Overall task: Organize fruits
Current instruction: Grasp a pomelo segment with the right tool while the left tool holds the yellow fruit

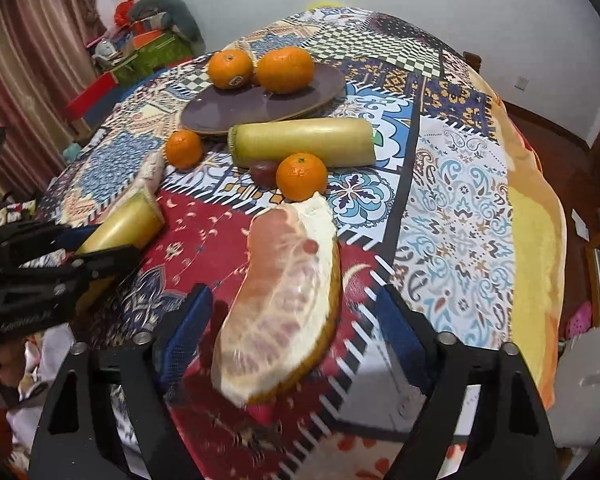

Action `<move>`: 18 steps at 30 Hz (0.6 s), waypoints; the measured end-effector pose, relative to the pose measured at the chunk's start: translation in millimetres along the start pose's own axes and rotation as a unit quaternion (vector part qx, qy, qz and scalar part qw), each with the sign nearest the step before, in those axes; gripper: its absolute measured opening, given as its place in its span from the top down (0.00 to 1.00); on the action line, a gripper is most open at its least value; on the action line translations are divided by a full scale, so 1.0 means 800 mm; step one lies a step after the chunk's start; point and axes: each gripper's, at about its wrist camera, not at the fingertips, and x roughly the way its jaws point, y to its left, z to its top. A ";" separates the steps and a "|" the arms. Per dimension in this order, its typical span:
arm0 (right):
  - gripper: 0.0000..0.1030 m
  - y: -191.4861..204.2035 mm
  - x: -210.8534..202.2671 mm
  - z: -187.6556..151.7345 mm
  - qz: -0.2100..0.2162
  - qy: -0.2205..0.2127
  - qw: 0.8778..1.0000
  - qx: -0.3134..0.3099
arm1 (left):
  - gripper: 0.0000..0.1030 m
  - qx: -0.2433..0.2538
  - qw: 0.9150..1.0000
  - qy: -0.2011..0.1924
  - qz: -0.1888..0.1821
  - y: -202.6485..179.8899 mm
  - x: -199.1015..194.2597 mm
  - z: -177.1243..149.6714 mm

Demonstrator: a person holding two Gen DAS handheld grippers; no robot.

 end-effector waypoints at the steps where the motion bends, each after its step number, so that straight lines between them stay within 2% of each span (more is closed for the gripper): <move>1: 0.29 0.001 0.004 0.000 -0.006 -0.001 1.000 0.002 | 0.62 0.001 1.000 0.000 0.001 0.000 0.001 0.000; 3: 0.29 0.003 0.007 -0.002 -0.013 -0.009 1.000 0.000 | 0.62 0.002 1.000 0.000 0.002 -0.001 0.003 0.002; 5: 0.37 0.004 0.006 -0.003 -0.017 -0.017 1.000 -0.004 | 0.62 -0.002 1.000 0.001 0.001 0.000 0.006 0.003; 6: 0.41 0.004 0.005 -0.003 -0.009 -0.018 1.000 -0.006 | 0.62 -0.003 1.000 0.000 0.001 0.000 0.008 0.005; 7: 0.51 0.004 0.003 -0.003 -0.004 -0.019 1.000 -0.006 | 0.62 -0.003 1.000 -0.002 0.001 0.001 0.008 0.005; 11: 0.51 0.005 -0.001 -0.003 -0.008 -0.024 1.000 -0.009 | 0.63 0.000 1.000 -0.007 0.006 -0.001 0.012 0.010; 15: 0.52 0.003 -0.007 -0.006 0.006 -0.027 1.000 -0.004 | 0.63 0.004 1.000 -0.012 0.009 -0.003 0.008 0.012; 18: 0.52 0.004 -0.015 -0.006 0.010 -0.034 0.999 -0.003 | 0.63 0.005 0.999 -0.033 0.016 -0.004 -0.006 0.013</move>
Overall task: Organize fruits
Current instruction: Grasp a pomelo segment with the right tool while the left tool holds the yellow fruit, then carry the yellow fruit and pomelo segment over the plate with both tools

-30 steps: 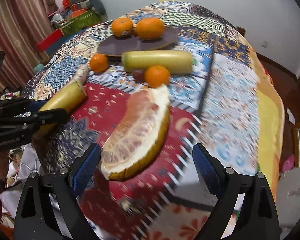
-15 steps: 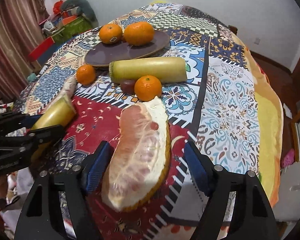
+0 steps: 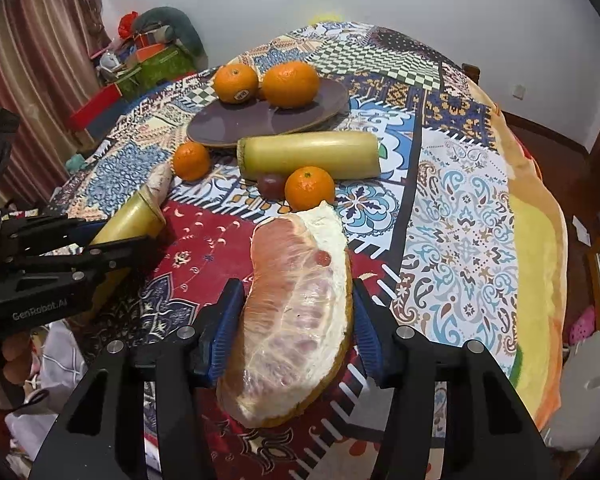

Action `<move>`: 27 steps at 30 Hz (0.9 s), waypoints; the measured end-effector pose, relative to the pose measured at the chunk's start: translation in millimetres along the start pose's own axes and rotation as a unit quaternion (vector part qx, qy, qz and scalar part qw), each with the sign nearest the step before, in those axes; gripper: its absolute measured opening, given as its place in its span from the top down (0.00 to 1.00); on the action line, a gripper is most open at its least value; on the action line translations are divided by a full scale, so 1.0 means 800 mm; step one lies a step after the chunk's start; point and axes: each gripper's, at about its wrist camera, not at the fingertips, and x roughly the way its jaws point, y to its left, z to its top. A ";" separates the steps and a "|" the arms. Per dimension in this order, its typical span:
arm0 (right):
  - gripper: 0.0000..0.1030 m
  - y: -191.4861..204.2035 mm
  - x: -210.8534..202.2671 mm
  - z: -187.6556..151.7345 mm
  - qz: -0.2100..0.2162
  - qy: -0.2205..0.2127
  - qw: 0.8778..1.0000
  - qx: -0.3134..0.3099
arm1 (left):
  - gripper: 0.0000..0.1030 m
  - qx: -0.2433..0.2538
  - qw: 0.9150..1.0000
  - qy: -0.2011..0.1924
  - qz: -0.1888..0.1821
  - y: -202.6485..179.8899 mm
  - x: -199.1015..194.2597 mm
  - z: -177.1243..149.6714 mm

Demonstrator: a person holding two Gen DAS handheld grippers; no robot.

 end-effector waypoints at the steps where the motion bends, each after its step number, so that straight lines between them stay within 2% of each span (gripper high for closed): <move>1: 0.52 0.001 -0.003 0.000 0.004 -0.002 1.000 0.001 | 0.63 -0.002 1.000 -0.006 0.000 0.002 -0.005 0.001; 8: 0.52 0.010 -0.023 0.019 0.019 -0.031 0.999 -0.002 | 0.63 -0.016 0.999 -0.045 -0.005 0.011 -0.039 0.018; 15: 0.52 0.014 -0.036 0.051 0.017 -0.069 0.997 -0.013 | 0.64 -0.028 0.997 -0.075 -0.014 0.020 -0.063 0.039; 27: 0.52 0.005 -0.033 0.104 0.011 -0.104 0.994 -0.015 | 0.64 -0.033 0.992 -0.119 0.002 0.041 -0.080 0.089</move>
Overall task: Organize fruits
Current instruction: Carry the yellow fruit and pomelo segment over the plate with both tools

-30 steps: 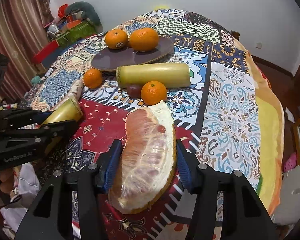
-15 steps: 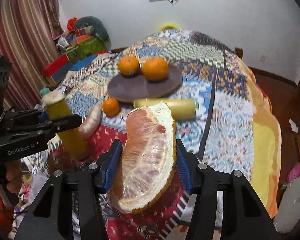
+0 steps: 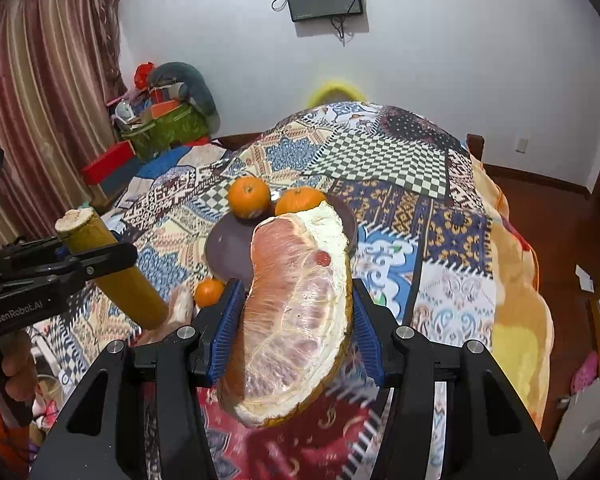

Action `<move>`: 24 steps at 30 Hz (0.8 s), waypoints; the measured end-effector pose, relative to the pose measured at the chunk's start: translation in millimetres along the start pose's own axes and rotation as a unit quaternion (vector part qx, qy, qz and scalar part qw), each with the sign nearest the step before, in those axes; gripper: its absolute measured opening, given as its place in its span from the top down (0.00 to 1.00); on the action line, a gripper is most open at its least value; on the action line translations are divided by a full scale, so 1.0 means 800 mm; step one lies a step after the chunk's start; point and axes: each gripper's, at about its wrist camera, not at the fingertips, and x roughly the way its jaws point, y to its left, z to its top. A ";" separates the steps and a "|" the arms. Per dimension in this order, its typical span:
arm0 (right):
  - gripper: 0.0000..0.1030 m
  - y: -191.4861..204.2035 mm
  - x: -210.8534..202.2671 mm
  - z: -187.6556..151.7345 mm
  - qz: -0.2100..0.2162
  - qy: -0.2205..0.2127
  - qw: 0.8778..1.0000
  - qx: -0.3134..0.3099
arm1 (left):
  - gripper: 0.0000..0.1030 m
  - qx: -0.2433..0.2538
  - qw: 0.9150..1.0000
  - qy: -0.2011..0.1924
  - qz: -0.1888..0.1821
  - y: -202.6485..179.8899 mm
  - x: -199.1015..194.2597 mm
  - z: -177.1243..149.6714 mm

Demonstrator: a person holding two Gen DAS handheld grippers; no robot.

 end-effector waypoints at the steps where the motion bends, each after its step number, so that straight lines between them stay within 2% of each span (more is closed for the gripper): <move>1: 0.52 -0.001 0.003 0.004 0.000 -0.002 1.000 0.000 | 0.64 -0.001 1.000 -0.002 0.002 0.003 0.002 0.004; 10: 0.52 -0.005 0.032 0.032 0.007 -0.011 1.000 -0.005 | 0.64 -0.008 1.000 -0.002 0.012 0.025 0.033 0.028; 24: 0.52 -0.030 0.077 0.060 0.000 -0.013 1.000 0.001 | 0.64 0.000 1.000 0.018 0.015 0.031 0.101 0.057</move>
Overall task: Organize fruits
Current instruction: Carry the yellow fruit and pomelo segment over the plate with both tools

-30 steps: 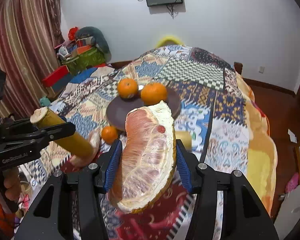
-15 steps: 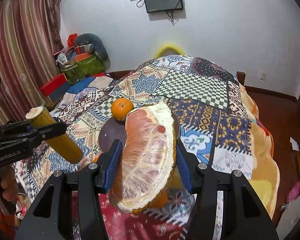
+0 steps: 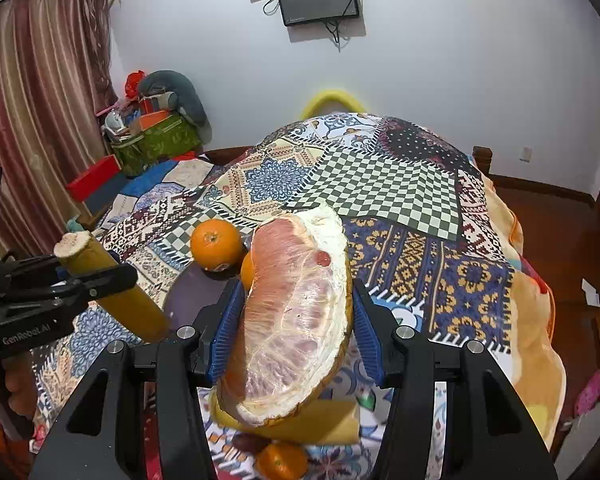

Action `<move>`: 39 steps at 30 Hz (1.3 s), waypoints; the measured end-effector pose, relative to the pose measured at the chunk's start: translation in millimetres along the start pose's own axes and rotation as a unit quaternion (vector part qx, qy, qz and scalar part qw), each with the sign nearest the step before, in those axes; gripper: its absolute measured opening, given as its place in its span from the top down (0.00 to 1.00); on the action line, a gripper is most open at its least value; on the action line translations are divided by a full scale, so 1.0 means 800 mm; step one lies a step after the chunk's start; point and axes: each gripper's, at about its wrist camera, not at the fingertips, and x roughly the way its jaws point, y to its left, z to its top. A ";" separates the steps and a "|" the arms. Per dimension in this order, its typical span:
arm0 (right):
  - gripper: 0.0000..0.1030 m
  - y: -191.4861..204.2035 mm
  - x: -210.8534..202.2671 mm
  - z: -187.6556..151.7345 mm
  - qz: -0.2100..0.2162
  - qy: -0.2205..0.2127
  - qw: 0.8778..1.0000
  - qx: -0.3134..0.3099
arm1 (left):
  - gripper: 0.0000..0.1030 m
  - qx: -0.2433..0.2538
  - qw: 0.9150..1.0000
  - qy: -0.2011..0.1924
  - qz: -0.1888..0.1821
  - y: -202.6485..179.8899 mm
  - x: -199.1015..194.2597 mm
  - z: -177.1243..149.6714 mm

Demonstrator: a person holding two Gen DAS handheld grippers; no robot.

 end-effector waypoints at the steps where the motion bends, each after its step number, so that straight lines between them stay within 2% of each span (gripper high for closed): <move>1: 0.52 0.000 0.004 0.001 0.001 0.001 1.000 -0.001 | 0.64 -0.001 1.000 0.003 0.000 0.001 0.005 0.002; 13: 0.52 0.000 0.039 0.011 0.007 0.014 1.000 -0.014 | 0.64 -0.016 0.999 0.028 -0.005 0.005 0.055 0.017; 19: 0.52 -0.014 0.057 0.018 0.001 0.026 1.000 -0.005 | 0.64 -0.010 1.000 0.002 -0.006 0.001 0.056 0.037; 22: 0.52 -0.017 0.067 0.018 0.006 0.038 0.999 0.003 | 0.64 -0.013 1.000 0.007 -0.001 0.004 0.069 0.046; 28: 0.52 -0.014 0.078 0.011 0.014 0.054 0.998 0.002 | 0.66 -0.016 0.999 0.028 -0.003 0.009 0.092 0.037; 31: 0.52 -0.005 0.073 0.008 0.023 0.046 0.999 -0.006 | 0.66 -0.015 0.999 0.034 -0.003 0.009 0.096 0.031; 39: 0.52 0.010 0.090 0.007 0.027 0.063 0.997 -0.026 | 0.66 -0.018 0.999 0.031 0.001 0.017 0.088 0.023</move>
